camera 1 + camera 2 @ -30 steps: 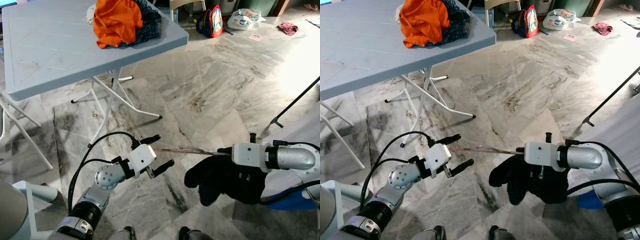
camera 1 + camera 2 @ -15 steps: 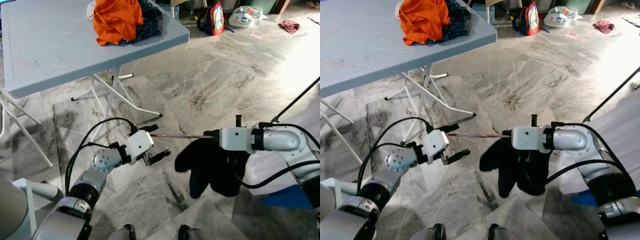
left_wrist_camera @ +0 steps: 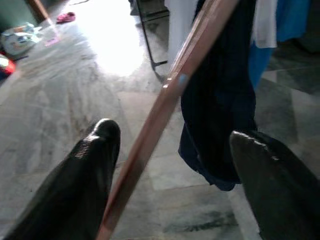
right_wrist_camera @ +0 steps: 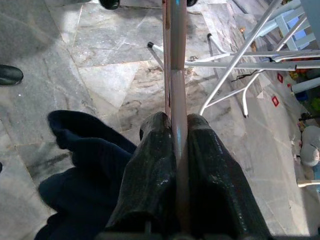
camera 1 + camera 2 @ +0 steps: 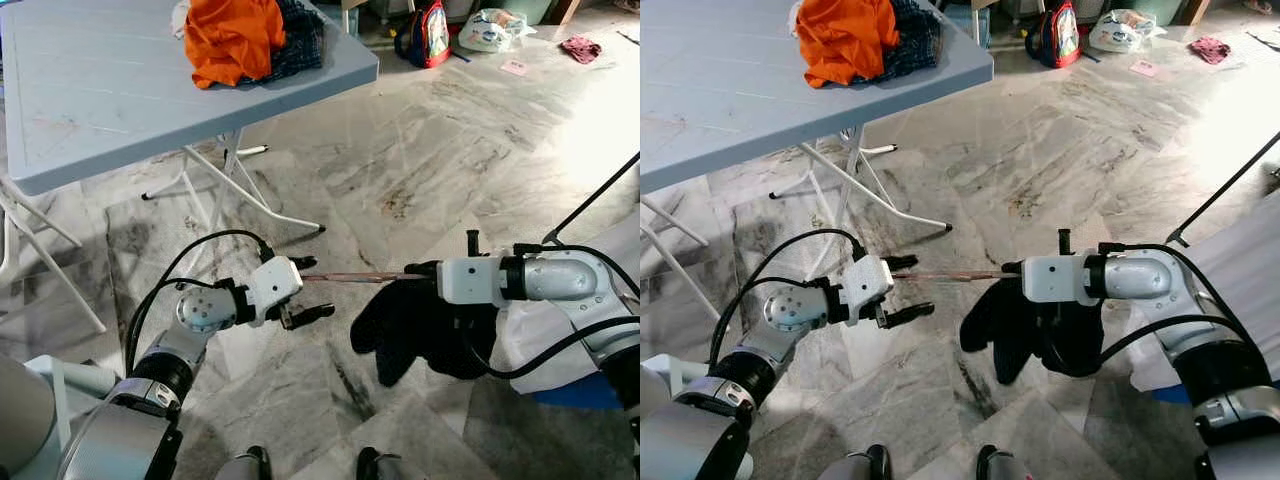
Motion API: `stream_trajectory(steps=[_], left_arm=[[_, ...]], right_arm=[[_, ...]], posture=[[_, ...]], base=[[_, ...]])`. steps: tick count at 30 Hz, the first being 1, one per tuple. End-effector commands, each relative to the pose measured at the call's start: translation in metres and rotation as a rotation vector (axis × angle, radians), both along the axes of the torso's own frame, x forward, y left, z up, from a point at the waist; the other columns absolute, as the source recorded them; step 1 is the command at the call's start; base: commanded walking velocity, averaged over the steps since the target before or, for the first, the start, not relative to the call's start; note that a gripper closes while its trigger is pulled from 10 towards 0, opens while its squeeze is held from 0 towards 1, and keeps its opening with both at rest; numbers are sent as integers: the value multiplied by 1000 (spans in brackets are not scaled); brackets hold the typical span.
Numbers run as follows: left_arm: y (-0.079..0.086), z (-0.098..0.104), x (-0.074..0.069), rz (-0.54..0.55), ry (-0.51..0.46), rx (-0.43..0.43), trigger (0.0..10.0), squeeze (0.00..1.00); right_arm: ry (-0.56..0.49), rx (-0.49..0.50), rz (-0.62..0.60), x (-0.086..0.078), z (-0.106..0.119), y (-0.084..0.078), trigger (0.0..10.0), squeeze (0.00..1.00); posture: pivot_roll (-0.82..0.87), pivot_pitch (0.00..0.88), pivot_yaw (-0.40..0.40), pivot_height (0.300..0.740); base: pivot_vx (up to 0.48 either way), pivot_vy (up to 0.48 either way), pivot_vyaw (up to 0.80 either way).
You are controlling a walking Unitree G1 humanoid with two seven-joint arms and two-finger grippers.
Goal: Hang hanger
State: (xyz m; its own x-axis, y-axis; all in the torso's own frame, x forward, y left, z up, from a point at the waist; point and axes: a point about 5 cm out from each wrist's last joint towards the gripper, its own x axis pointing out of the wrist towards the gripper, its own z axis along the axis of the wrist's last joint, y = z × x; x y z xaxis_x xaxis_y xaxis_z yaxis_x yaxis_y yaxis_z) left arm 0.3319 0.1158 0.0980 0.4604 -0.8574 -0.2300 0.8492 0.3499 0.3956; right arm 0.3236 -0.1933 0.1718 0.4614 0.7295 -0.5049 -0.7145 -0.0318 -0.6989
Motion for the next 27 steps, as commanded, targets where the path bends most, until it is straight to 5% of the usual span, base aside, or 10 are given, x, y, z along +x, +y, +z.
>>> stream_trajectory(steps=[1,27], left_arm=[[2,-2,0,-5,15,16,0,0],[2,3,2,-50,24,50,0,0]], right_arm=[[-27,-10,23,1,7,1,10000,0],[-13,-16,35,-1,3,2,10000,0]], posture=[[-88,203,14,740],[-86,203,13,740]], base=[[0,0,0],[0,0,0]])
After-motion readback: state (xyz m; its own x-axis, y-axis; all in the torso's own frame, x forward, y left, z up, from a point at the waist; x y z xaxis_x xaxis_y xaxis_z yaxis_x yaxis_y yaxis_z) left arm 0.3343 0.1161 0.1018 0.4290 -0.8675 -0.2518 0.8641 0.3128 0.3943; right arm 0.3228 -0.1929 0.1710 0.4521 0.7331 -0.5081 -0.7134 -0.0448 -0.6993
